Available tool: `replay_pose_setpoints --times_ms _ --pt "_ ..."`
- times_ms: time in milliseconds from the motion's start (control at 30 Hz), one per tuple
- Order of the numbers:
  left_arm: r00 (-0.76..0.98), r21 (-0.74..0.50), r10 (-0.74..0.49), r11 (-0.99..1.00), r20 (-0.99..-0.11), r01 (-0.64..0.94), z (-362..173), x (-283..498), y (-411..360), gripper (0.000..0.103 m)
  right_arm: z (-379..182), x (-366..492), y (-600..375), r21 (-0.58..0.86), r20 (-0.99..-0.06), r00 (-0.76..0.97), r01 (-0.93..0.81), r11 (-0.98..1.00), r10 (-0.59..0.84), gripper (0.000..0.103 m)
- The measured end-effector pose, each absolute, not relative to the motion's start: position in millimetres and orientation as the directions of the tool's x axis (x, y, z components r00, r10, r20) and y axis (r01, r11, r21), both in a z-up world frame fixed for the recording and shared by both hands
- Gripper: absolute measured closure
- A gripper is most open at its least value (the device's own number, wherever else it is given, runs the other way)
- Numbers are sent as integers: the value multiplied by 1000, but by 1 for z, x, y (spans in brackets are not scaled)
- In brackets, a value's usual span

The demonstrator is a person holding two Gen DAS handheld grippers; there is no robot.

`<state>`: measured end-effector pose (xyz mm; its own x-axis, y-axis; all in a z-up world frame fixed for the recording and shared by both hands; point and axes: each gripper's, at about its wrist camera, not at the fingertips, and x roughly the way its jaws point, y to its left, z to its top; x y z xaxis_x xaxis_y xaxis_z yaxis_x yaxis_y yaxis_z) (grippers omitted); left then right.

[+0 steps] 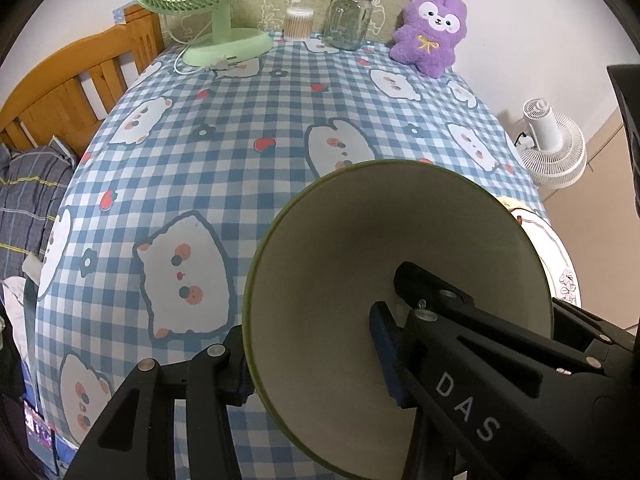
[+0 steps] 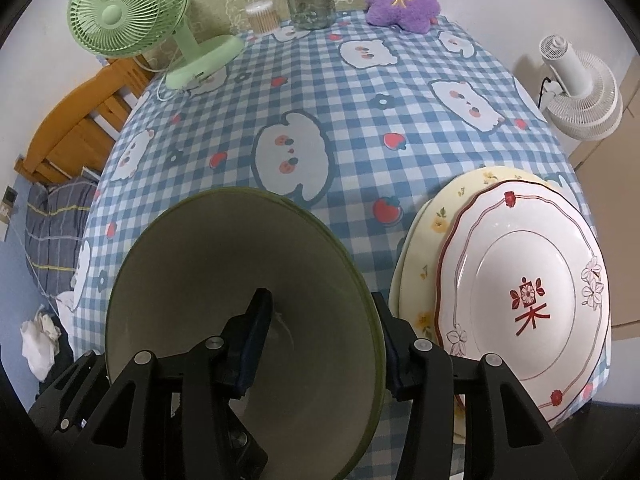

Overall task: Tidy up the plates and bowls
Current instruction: 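Lift the stacked bowls with both tools and move them over the plates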

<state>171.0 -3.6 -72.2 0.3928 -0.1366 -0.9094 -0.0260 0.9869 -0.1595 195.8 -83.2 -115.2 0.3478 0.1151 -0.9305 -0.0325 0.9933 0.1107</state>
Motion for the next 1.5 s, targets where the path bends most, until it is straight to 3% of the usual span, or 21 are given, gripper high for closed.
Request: replay_pose_setpoints --times_ms 900,1500 --pt "418 -184 -161 983 -894 -14 -34 149 -39 55 -70 168 -121 90 -918 388 4 996 82 51" --pt "452 -160 -114 985 -885 -64 -21 168 -123 55 -53 188 -208 117 -902 413 -44 992 125 51"
